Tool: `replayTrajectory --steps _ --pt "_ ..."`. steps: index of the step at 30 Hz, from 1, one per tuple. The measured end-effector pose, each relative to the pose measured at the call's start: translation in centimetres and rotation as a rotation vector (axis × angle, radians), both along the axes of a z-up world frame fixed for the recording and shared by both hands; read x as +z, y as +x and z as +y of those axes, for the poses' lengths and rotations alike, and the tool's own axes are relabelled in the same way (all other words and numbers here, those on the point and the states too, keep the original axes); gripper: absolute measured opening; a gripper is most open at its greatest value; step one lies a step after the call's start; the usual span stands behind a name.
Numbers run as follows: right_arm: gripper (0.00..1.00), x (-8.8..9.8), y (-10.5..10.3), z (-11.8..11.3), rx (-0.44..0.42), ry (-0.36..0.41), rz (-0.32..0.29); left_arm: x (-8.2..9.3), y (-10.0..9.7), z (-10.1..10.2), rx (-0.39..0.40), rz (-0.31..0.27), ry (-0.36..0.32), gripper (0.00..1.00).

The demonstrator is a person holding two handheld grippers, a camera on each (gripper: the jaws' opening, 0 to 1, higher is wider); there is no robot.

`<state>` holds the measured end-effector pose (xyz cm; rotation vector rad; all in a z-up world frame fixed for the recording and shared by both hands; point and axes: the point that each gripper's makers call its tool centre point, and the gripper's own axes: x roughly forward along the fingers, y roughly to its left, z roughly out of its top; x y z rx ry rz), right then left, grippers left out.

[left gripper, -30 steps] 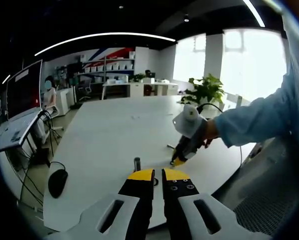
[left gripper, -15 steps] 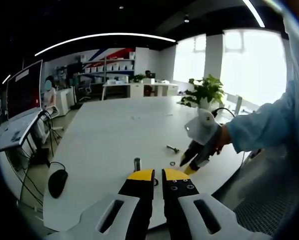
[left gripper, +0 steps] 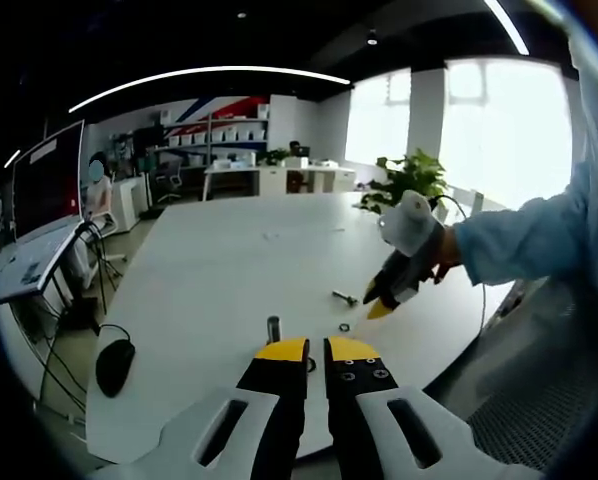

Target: Place the washer onto the threaded stud by aligning its center hole with the stud, sliding it down to the base, and recovering from edge contact or off-axis alignment until the washer reaches the visible bottom stop.

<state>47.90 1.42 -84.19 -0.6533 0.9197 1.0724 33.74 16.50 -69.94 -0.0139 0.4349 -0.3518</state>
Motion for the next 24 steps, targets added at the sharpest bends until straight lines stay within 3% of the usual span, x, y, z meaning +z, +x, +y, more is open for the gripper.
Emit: replayTrajectory --steps 14,20,22,24 --pt "0.19 -0.5 5.2 -0.6 -0.065 -0.017 -0.02 0.0 0.0 0.0 0.003 0.003 -0.001 0.04" --pt "0.18 -1.1 7.1 0.1 -0.108 -0.017 -0.001 -0.1 0.0 0.1 0.005 0.01 0.002 0.04" --pt "0.18 -1.4 7.2 0.5 -0.151 0.005 0.048 -0.2 0.0 0.1 0.005 0.012 0.002 0.04" --pt "0.18 -1.8 7.7 0.6 -0.161 -0.002 0.059 -0.2 0.0 0.1 0.006 0.014 0.003 0.04"
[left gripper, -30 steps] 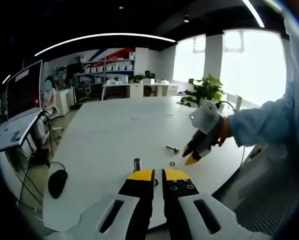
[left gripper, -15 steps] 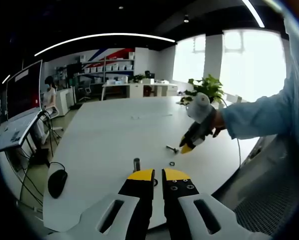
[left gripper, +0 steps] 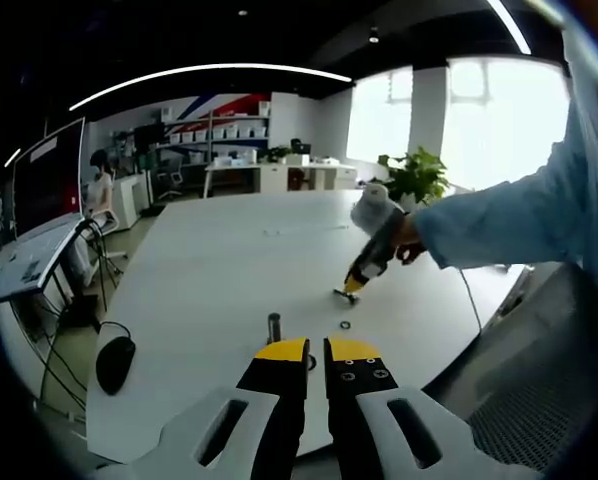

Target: Place the washer onto the threaded stud by aligning its center hole with the stud, sliding it down to the base, and recovering from edge contact or off-axis alignment until the washer reaches the visible bottom stop.

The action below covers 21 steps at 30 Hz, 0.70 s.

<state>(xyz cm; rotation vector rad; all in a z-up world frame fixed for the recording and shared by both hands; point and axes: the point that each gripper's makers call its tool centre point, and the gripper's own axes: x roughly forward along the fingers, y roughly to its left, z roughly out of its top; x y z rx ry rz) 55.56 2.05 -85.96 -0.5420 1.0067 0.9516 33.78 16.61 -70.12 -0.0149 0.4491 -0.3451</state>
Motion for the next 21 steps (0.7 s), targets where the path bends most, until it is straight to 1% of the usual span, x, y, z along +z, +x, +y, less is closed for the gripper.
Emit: replayTrajectory --steps 3,5,9,13,17,21 --pt "0.17 -0.5 0.4 0.2 -0.004 -0.009 0.006 0.0 0.0 0.0 0.002 0.003 0.0 0.04" --pt "0.17 -0.9 0.5 0.3 -0.015 -0.012 0.029 -0.1 0.0 0.1 0.003 0.005 0.0 0.04" --pt "0.15 -1.5 0.8 0.1 -0.02 -0.043 0.04 -0.2 0.0 0.1 0.004 0.008 0.0 0.04" --pt "0.14 -1.8 0.6 0.3 -0.018 -0.056 0.059 -0.2 0.0 0.1 0.007 0.012 0.001 0.04" --pt "0.13 -1.8 0.8 0.2 -0.012 -0.07 0.057 -0.3 0.0 0.1 0.007 0.013 0.002 0.04" --pt "0.09 -1.3 0.6 0.4 0.004 -0.061 0.043 -0.3 0.0 0.1 0.007 0.014 0.002 0.04"
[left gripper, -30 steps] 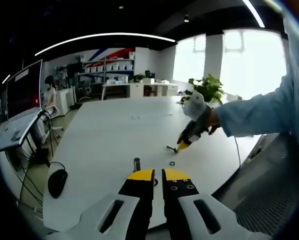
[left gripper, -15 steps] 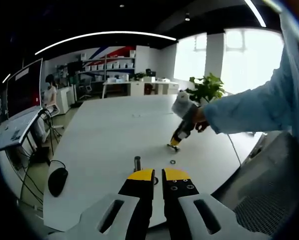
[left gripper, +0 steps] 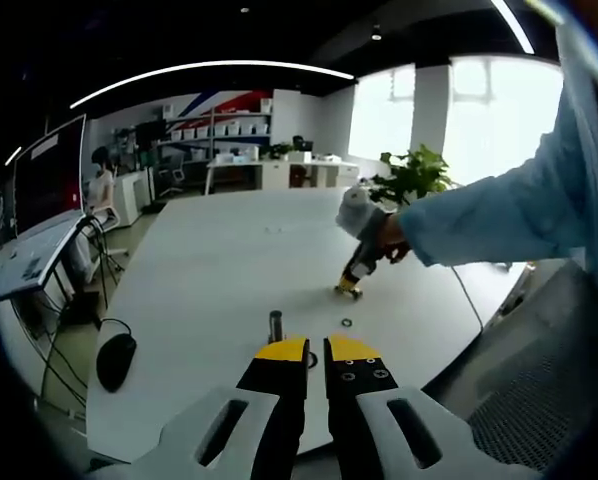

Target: Place the washer onto the threaded stud by aligning its center hole with the stud, sliding it down to the base, and recovering from edge contact or off-axis alignment until the washer reaches the visible bottom stop.

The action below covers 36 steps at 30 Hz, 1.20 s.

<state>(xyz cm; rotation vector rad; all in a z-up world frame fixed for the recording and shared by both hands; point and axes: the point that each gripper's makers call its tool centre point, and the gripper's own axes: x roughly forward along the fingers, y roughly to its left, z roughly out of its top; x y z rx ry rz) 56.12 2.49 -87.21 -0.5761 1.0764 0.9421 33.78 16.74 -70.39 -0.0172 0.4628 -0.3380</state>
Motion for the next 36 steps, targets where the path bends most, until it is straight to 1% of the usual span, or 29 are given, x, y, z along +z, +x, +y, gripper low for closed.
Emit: replayTrajectory --steps 2,4,8,15,17,18,23,28,29,30,31,33,35,36 --pt "0.09 0.3 0.1 -0.2 0.021 -0.01 -0.026 0.0 0.0 0.0 0.0 -0.001 0.0 0.04" --pt "0.09 0.6 -0.2 -0.2 0.01 0.006 -0.014 0.0 0.0 0.0 -0.001 -0.002 0.0 0.04" --pt "0.08 1.1 -0.4 -0.3 0.012 0.022 -0.026 0.0 0.0 -0.1 -0.003 -0.003 0.0 0.04" --pt "0.08 2.4 -1.0 -0.4 0.001 0.077 -0.05 0.1 0.0 -0.1 -0.004 -0.007 -0.001 0.04" --pt "0.08 2.8 -1.3 -0.3 0.0 0.103 -0.052 0.1 0.0 -0.1 -0.005 -0.008 -0.001 0.04" --pt "0.08 3.1 -1.4 -0.1 0.004 0.13 -0.063 0.1 0.0 -0.1 -0.005 -0.008 -0.001 0.04" --pt "0.07 3.6 -2.0 -0.5 -0.007 0.147 -0.085 0.2 0.0 -0.1 -0.006 -0.01 -0.001 0.04" --pt "0.07 4.4 -2.7 -0.6 -0.008 0.172 -0.11 0.2 0.0 -0.1 -0.008 -0.012 0.0 0.04" --pt "0.07 4.5 -2.9 -0.7 -0.006 0.173 -0.111 0.2 0.0 -0.1 -0.008 -0.012 0.0 0.04" --pt "0.03 4.5 -3.0 -0.7 -0.001 0.173 -0.113 0.2 0.0 -0.1 -0.007 -0.013 -0.001 0.04" --pt "0.02 4.6 -3.2 -0.9 0.0 0.17 -0.114 0.3 0.0 -0.1 -0.007 -0.014 -0.001 0.04" --pt "0.02 4.6 -3.1 -0.9 -0.006 0.189 -0.108 0.3 0.0 -0.1 -0.007 -0.015 -0.001 0.04" --pt "0.02 4.5 -3.2 -1.0 -0.005 0.179 -0.103 0.3 0.0 -0.1 -0.008 -0.017 -0.002 0.04" --pt "0.02 4.4 -3.2 -1.0 -0.002 0.174 -0.11 0.3 0.0 -0.1 -0.008 -0.017 -0.002 0.04"
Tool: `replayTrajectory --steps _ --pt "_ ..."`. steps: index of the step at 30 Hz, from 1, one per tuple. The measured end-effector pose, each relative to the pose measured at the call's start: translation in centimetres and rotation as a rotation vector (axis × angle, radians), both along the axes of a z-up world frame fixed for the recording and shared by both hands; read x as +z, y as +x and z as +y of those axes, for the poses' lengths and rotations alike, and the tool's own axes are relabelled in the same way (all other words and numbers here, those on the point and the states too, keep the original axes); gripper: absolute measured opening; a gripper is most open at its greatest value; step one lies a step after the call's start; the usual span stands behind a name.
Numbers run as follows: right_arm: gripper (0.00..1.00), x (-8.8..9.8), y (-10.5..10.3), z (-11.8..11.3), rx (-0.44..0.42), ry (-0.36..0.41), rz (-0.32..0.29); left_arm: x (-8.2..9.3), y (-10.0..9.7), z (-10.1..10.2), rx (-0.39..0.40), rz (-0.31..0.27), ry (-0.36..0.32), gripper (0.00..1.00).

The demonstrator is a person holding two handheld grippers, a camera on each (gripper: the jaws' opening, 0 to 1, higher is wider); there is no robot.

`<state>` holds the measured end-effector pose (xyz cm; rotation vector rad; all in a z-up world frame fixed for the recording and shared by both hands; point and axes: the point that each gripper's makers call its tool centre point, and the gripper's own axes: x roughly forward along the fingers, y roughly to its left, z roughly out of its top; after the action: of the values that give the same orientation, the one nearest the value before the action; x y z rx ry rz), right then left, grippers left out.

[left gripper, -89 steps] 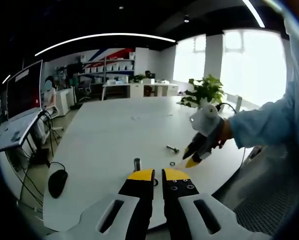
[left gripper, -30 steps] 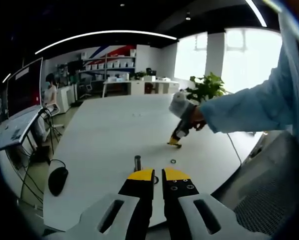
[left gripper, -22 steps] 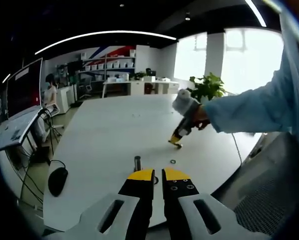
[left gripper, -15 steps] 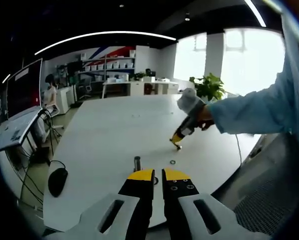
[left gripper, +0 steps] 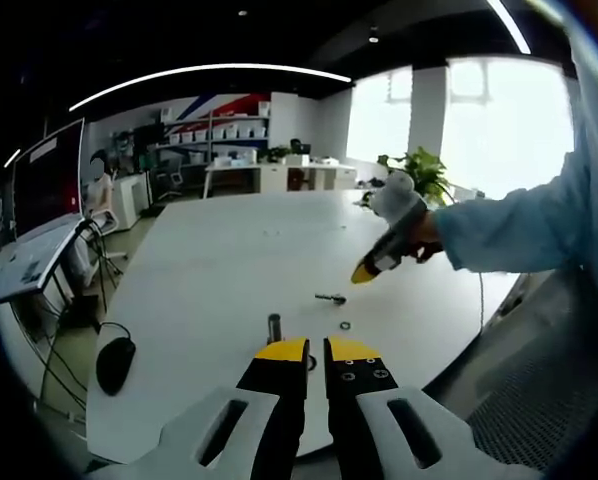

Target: Place the washer onto the threaded stud by aligning its center hole with the stud, sliding it down to the base, and recovering from edge contact or off-axis alignment until the washer reaches the visible bottom stop.

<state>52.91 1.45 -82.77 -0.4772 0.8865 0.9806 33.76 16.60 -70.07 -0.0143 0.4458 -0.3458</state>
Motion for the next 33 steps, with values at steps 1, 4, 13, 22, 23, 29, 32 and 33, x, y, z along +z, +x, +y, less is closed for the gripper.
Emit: replayTrajectory --steps 1,4,13,22,23,29,32,33 --pt "0.02 -0.2 0.0 0.1 0.001 -0.002 -0.004 0.0 0.0 0.0 0.0 0.0 0.001 0.04" --pt "0.02 -0.7 -0.3 0.7 0.02 -0.01 -0.004 0.0 0.0 0.0 0.001 0.001 0.0 0.04" --pt "0.11 -1.8 1.1 4.7 0.137 -0.056 -0.019 0.0 0.0 0.1 0.007 0.003 -0.004 0.04" --pt "0.11 -3.4 2.2 6.8 0.218 -0.129 -0.022 0.0 0.1 0.2 0.012 0.003 -0.01 0.04" --pt "0.11 -3.5 2.2 7.0 0.221 -0.129 -0.01 0.0 0.1 0.2 0.013 0.0 -0.013 0.04" --pt "0.11 -3.9 2.4 7.6 0.252 -0.16 -0.004 -0.1 0.2 0.2 0.009 0.004 -0.014 0.03" --pt "0.11 -4.3 2.5 7.3 0.265 -0.185 0.006 -0.1 0.2 0.2 0.011 0.004 -0.014 0.03" --pt "0.12 -4.4 2.5 7.3 0.265 -0.188 0.01 -0.1 0.2 0.2 0.011 0.004 -0.013 0.03"
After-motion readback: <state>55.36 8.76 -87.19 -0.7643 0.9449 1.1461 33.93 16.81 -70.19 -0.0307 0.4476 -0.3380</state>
